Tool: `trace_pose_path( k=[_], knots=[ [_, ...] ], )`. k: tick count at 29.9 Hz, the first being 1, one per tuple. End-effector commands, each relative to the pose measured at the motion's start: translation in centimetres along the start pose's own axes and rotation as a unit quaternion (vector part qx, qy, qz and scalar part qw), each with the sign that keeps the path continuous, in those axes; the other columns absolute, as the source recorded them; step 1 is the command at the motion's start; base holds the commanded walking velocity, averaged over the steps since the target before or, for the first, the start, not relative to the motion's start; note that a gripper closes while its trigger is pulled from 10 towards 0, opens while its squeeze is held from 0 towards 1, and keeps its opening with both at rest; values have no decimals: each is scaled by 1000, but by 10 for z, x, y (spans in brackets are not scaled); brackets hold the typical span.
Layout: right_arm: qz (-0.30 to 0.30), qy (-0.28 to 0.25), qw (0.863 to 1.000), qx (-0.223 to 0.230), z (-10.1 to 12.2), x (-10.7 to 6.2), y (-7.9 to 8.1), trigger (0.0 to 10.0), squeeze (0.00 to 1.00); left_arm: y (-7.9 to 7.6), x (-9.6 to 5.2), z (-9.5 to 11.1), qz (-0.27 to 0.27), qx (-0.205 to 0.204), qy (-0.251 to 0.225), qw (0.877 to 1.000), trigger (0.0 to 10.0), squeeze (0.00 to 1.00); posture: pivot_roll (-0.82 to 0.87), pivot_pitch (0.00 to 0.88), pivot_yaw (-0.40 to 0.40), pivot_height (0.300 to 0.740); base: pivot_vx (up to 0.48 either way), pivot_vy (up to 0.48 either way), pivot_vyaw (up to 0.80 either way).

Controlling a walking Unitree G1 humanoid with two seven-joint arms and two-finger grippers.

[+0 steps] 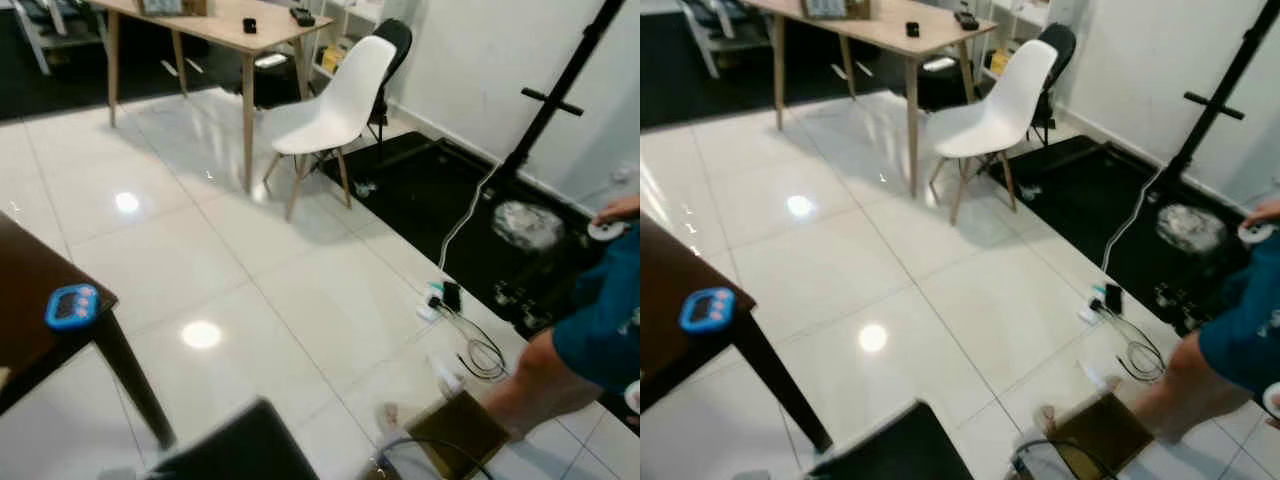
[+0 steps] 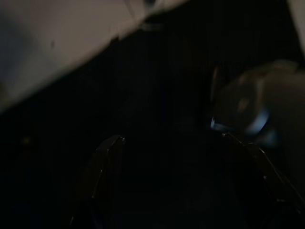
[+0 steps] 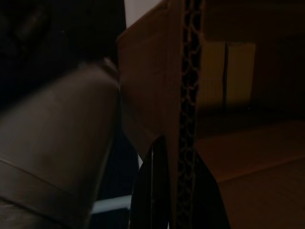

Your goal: Picking trash to rubbish bin

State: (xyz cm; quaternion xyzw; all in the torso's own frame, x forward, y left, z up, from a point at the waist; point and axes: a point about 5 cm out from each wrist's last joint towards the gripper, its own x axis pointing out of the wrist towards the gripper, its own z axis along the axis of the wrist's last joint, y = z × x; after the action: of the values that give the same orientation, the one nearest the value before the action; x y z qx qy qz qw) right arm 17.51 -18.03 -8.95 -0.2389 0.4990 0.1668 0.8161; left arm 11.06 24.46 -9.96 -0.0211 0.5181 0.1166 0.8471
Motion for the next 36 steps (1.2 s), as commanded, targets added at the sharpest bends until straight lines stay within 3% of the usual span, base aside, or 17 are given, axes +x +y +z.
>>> trace_pose_path(
  k=[1,15,29,36],
  knots=[
    [-5,19,1000,-2,-12,-2,-4,10000,0,0,-2,-11,-2,3,17,1000,10000,0,148,82,-57,740,322,0,0],
    [0,25,1000,12,-16,-2,0,10000,0,1,-3,-15,-4,9,22,1000,10000,0,146,90,-45,740,319,0,0],
    [4,24,1000,12,-13,-1,3,10000,0,-1,-1,-8,-4,11,14,1000,10000,0,150,96,-33,740,313,0,-796],
    [15,22,999,18,-16,-1,7,10000,0,4,-2,-9,-1,12,19,1000,10000,0,153,99,-28,740,310,0,0]
  ],
)
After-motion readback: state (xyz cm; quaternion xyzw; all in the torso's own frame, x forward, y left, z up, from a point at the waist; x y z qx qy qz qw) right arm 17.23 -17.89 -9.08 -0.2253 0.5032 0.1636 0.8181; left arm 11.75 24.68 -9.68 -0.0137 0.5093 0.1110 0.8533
